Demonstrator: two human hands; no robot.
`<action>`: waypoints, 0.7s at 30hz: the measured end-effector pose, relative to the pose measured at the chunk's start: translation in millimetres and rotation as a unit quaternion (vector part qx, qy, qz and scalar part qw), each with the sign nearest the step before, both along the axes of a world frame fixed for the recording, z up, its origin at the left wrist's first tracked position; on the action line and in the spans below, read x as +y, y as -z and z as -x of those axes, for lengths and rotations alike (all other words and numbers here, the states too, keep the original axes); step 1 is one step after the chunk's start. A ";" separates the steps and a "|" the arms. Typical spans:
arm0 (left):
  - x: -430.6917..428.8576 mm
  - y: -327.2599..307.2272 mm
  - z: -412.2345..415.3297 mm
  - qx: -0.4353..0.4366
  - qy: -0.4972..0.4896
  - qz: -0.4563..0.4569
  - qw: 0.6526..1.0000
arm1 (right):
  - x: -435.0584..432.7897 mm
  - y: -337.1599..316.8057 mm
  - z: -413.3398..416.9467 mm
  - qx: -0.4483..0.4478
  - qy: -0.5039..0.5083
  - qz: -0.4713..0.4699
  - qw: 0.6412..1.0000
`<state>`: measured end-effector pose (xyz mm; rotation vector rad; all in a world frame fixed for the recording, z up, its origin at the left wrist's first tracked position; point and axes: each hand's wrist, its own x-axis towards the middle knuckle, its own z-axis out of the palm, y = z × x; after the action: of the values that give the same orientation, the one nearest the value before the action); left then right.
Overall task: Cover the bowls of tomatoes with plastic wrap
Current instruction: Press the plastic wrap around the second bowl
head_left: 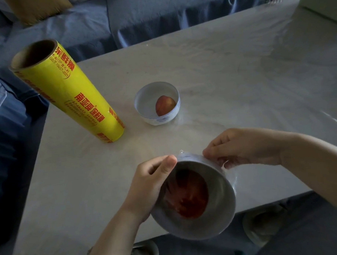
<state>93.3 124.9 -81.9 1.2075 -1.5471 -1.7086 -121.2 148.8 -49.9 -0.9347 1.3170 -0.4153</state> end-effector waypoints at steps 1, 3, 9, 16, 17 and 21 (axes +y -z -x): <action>1.1 0.2 -1.7 -0.001 0.007 -0.005 1.000 | -2.0 0.0 0.6 -0.032 -0.005 -0.019 0.999; 3.1 2.1 -6.4 0.001 0.024 -0.016 1.000 | -3.0 1.4 2.2 -0.113 0.015 -0.055 0.992; 6.9 1.6 -7.1 -0.011 0.044 -0.039 0.998 | 7.0 18.9 3.6 -0.223 0.087 -0.123 0.963; 6.4 3.7 -0.5 -0.029 0.039 -0.067 0.997 | 8.9 31.2 10.3 -0.290 0.112 -0.196 0.930; 5.8 3.7 0.2 -0.031 0.041 -0.067 0.996 | 8.0 31.6 11.8 -0.302 0.111 -0.196 0.926; 3.2 2.0 3.0 -0.028 0.029 -0.065 0.997 | 5.4 31.8 8.5 -0.367 0.110 -0.142 0.913</action>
<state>90.2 128.1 -83.9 1.2961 -1.5382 -1.8532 -129.8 154.2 -81.7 -0.3171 0.7516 -0.6516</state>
